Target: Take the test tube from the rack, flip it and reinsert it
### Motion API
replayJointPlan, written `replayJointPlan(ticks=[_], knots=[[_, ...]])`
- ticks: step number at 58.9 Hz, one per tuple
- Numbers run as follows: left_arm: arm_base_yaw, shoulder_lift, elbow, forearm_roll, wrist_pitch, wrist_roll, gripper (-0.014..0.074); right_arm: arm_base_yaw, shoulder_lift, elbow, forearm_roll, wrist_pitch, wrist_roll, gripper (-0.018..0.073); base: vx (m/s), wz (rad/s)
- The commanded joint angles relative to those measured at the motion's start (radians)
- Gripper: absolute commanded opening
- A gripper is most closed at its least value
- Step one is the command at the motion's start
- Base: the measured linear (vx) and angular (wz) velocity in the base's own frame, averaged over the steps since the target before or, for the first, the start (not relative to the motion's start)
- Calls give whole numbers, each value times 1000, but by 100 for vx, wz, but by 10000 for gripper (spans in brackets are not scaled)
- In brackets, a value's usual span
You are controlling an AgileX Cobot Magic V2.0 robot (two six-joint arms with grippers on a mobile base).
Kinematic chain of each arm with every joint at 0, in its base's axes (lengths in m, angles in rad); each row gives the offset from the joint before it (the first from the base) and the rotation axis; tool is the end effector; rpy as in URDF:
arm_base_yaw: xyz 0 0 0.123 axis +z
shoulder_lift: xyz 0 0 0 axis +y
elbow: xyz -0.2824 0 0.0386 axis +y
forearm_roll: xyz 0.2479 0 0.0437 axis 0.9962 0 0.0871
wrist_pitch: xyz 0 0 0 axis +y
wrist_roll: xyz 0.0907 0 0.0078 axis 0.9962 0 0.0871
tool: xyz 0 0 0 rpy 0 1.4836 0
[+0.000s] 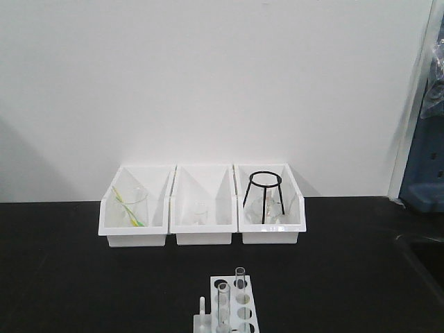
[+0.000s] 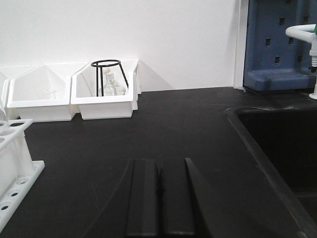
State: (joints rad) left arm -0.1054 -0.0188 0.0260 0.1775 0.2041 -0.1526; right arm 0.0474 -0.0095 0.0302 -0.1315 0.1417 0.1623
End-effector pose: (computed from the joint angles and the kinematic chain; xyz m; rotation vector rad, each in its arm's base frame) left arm 0.0555 -0.0026 0.1871 0.0803 1.6899 -0.0327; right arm 0.0568 0.0010 0.1906 0.0016 1.6450 0.0455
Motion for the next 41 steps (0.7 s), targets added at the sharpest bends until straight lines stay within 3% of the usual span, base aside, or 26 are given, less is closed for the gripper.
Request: replayJointPlan(ticks=[1, 25, 35, 41], knots=[[0, -7, -4, -5, -82, -9, -6, -8, -14, 3, -4, -80, -15, -11, 4, -1], [0, -7, -4, -5, -82, -9, -6, -8, -14, 2, -4, -91, -15, -11, 1, 0], [0, -7, -4, -5, -82, -9, -6, -8, -14, -28, 23, -315, -5, -11, 0, 0], [0, -7, -4, -5, -82, -9, -6, -8, -5, -147, 23, -311, -8, -11, 0, 0]])
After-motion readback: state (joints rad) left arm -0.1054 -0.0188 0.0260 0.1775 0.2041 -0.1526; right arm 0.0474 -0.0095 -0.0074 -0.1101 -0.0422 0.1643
